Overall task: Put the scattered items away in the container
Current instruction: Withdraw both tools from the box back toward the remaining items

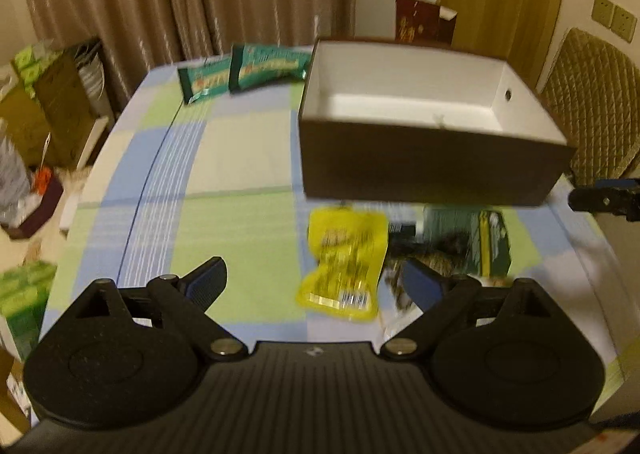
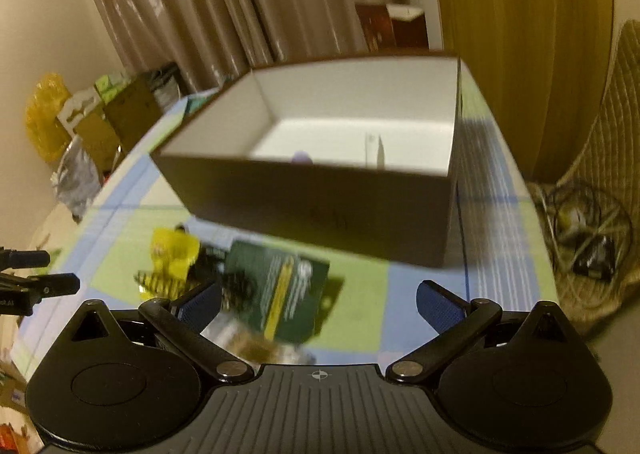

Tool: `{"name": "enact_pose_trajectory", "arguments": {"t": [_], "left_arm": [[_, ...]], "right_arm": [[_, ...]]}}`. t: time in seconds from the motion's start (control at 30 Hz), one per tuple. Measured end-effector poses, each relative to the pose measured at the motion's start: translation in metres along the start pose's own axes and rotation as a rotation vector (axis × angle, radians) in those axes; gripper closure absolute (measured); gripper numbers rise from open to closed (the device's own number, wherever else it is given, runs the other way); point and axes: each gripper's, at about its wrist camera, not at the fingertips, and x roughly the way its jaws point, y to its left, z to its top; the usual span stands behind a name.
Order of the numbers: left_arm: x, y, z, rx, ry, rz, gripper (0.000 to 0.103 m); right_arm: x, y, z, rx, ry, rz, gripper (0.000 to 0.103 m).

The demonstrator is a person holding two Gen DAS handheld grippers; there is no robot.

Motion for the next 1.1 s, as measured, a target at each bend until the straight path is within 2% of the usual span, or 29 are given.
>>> {"name": "enact_pose_trajectory", "arguments": {"t": [0.2,0.37,0.83,1.1], "left_arm": [[0.014,-0.004,-0.021,0.052,0.025,0.010,0.011],[0.031,-0.005,-0.028,0.114,0.022,-0.032,0.012],[0.080,0.011,-0.020,0.229,0.060,-0.173,0.015],[0.110,0.011,-0.013,0.258,0.092,-0.218,0.021]], "right_arm": [[0.005,0.005,-0.020,0.026,0.053,-0.011,0.002],[0.007,0.008,-0.036,0.060,0.079,-0.037,0.002],[0.024,0.019,-0.050,0.189,0.127,-0.146,0.002],[0.026,0.017,-0.053,0.252,0.132,-0.201,0.002]]}}
